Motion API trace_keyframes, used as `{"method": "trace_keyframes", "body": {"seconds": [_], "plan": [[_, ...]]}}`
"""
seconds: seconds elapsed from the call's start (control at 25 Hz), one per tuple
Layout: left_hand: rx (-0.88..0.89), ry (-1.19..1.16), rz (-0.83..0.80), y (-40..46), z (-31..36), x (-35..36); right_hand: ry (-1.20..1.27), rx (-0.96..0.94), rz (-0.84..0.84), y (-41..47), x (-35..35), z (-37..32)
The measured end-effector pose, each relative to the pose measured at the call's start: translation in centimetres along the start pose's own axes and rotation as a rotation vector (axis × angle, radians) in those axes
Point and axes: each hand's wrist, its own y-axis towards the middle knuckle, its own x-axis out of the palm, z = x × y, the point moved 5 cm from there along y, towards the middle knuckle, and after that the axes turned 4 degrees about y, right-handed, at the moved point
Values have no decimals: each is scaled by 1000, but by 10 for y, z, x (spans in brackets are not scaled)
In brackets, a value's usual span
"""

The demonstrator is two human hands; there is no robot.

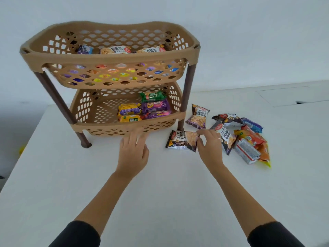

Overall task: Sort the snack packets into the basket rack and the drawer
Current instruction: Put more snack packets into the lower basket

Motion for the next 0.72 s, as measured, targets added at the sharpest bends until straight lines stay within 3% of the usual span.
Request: {"method": "trace_keyframes", "body": {"seconds": [0.16,0.32,0.56,0.72], "plan": [[99,-89,-307,10,72,51,-154,16,-265,-34,-14,55],[167,9,-572,27,119,99,-206,-98,-397,-63,-25,83],[203,201,-549,43,137,108,-165,-120,-519,-66,-31,98],[67,211,-533,19,137,96,-57,-74,-536,-53,-36,83]]}}
